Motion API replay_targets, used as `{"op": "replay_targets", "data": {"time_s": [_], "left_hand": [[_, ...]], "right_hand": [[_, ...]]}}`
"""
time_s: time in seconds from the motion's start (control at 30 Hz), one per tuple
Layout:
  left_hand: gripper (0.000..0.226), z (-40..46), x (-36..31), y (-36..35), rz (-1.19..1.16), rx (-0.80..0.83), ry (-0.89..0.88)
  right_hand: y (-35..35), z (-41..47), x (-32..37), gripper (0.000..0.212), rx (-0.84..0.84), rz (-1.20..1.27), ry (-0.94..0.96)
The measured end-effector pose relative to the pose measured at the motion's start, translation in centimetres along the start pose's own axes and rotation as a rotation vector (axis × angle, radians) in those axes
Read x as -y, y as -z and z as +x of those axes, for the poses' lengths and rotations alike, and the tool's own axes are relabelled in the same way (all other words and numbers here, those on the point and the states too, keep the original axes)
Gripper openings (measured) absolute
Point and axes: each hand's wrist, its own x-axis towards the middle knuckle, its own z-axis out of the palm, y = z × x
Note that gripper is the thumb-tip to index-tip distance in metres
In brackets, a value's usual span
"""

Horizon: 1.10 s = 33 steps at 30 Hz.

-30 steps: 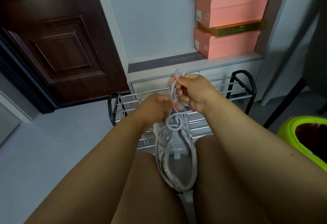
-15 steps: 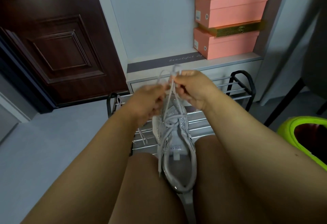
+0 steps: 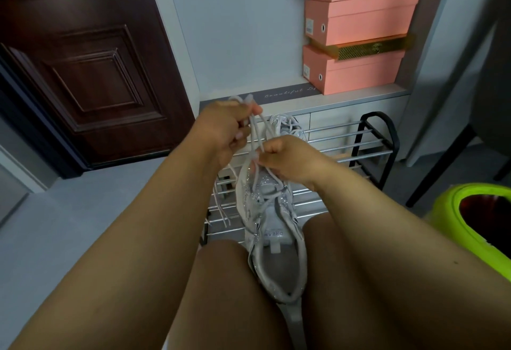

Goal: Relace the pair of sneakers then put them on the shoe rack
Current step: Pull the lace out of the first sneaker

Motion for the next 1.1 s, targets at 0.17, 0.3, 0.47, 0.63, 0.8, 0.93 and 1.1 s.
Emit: {"op": "replay_targets", "data": {"time_s": [0.17, 0.3, 0.47, 0.63, 0.8, 0.93, 1.1], "left_hand": [[0.026, -0.9, 1.9, 0.7, 0.113, 0.072, 0.073], [0.028, -2.5, 4.1, -0.1, 0.475, 0.309, 0.070], [0.026, -1.6, 2.7, -0.3, 0.286, 0.050, 0.055], [0.028, 0.1, -4.2, 0.0, 0.051, 0.017, -0.068], [0.026, -0.4, -4.3, -1.0, 0.454, 0.217, 0.131], [0.037, -0.8, -3.4, -1.3, 0.565, 0.428, 0.241], [0.041, 0.2, -2.9, -0.5, 0.522, 0.477, 0.239]], "right_hand": [[1.6, 0.6, 1.6, 0.028, -0.213, 0.540, -0.039], [2.1, 1.0, 2.4, 0.028, -0.246, 0.565, -0.046], [2.4, 1.1, 0.8, 0.027, -0.214, 0.584, -0.095], [2.4, 0.8, -0.6, 0.012, -0.233, 0.474, -0.145], [1.7, 0.8, -0.8, 0.070, -0.111, 0.311, 0.090], [0.8, 1.1, -0.8, 0.034, 0.031, 0.390, 0.100], [0.6, 1.9, -1.5, 0.028, 0.167, 0.587, 0.063]]}}
